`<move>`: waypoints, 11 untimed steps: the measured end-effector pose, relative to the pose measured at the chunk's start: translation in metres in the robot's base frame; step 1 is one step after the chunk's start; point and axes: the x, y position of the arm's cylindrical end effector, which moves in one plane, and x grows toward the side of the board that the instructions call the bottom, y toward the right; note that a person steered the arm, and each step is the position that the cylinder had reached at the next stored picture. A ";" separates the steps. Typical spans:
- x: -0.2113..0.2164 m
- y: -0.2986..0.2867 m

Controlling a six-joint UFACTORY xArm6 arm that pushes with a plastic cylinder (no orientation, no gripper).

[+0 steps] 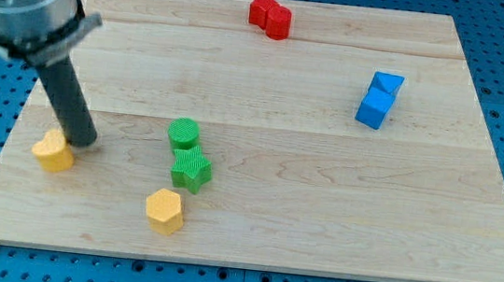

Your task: Push yellow hexagon into yellow heart

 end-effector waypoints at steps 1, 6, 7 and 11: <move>0.023 0.023; 0.081 0.132; 0.067 0.059; 0.045 0.014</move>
